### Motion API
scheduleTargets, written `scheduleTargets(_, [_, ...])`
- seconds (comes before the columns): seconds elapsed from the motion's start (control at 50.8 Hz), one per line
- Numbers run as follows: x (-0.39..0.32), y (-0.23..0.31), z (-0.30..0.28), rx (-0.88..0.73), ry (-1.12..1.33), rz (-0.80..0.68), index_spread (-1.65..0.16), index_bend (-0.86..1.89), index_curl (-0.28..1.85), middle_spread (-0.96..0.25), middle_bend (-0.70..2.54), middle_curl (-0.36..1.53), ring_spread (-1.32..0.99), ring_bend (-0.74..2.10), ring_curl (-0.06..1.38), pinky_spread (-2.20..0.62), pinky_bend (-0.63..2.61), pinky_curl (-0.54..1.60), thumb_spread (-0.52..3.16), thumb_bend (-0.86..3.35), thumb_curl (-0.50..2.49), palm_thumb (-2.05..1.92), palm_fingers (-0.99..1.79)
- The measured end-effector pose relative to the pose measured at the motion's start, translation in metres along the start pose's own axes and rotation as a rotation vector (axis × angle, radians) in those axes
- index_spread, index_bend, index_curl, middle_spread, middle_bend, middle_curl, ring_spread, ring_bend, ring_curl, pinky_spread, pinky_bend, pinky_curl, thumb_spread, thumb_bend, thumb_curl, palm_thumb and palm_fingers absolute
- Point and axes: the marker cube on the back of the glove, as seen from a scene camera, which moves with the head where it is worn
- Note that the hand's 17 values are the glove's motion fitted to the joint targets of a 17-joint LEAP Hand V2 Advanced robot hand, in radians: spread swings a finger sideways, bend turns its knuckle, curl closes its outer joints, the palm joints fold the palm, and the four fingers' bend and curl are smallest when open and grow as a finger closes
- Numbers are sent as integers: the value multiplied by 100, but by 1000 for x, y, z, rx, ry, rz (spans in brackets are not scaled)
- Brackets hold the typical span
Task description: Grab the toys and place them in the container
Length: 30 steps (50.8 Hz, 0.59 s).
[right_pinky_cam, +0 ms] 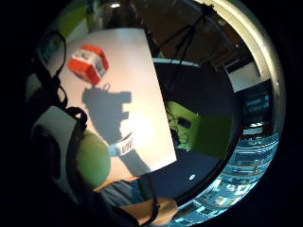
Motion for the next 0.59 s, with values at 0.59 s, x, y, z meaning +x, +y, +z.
scheduleTargets(0.59, [-305, -34, -72, 76, -138, -390, -38, 15, 7, -49, 56, 69, -43, 122, 54, -42, 111, 45, 78, 14, 84, 71, 100])
